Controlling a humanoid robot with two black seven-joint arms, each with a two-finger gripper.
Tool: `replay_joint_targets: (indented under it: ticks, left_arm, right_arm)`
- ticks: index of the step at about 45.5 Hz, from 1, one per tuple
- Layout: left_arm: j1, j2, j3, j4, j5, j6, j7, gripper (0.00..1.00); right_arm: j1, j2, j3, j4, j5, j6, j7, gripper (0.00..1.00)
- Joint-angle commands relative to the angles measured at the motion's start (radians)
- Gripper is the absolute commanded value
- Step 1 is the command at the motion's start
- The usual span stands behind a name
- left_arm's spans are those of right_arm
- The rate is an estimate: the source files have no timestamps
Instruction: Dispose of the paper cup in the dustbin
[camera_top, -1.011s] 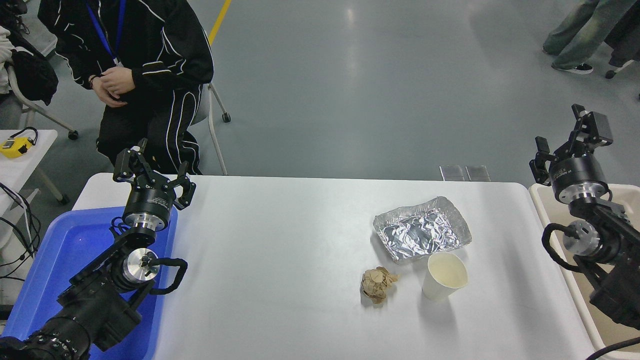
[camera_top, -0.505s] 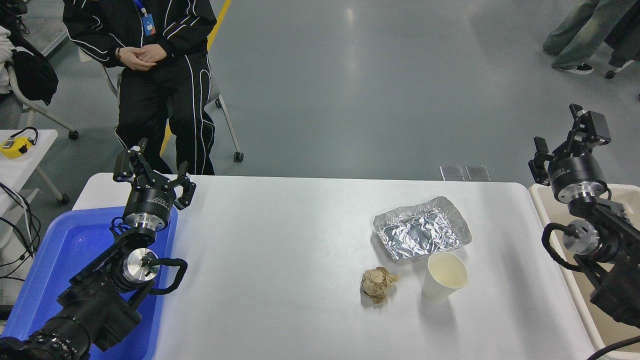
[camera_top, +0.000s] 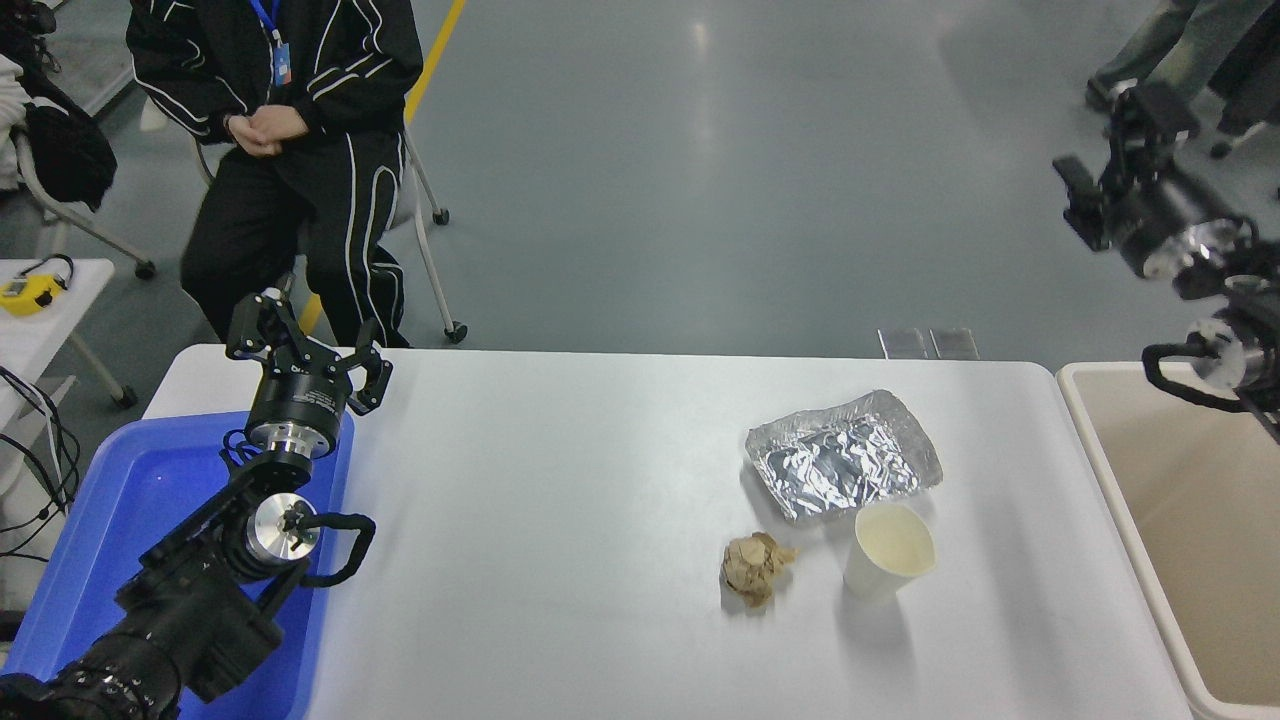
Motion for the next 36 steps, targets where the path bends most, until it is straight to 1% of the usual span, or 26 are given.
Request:
replay_joint_targets:
  ticks: [1, 2, 5, 7, 11, 31, 36]
  left_arm:
    - [0.000, 0.000, 0.000, 0.000, 0.000, 0.000, 0.000, 1.00]
    - [0.000, 0.000, 0.000, 0.000, 0.000, 0.000, 0.000, 1.00]
    - [0.000, 0.000, 0.000, 0.000, 0.000, 0.000, 0.000, 1.00]
    - [0.000, 0.000, 0.000, 0.000, 0.000, 0.000, 0.000, 1.00]
    - [0.000, 0.000, 0.000, 0.000, 0.000, 0.000, 0.000, 1.00]
    - [0.000, 0.000, 0.000, 0.000, 0.000, 0.000, 0.000, 1.00]
    - [0.000, 0.000, 0.000, 0.000, 0.000, 0.000, 0.000, 1.00]
  right_arm:
    - [0.244, -0.035, -0.816, 0.007, -0.344, 0.187, 0.000, 0.99]
    - [0.259, -0.035, -0.817, 0.008, -0.431, 0.204, 0.001, 0.99]
    - [0.288, -0.030, -0.816, 0.016, -0.580, 0.222, 0.003, 0.99]
    - [0.310, -0.024, -0.816, 0.021, -0.622, 0.235, 0.003, 0.99]
    - [0.333, -0.001, -0.814, 0.030, -0.630, 0.249, 0.003, 0.99]
    - [0.314, 0.052, -0.822, 0.030, -0.638, 0.252, 0.003, 0.99]
    - [0.314, 0.085, -0.822, 0.031, -0.688, 0.267, 0.003, 0.99]
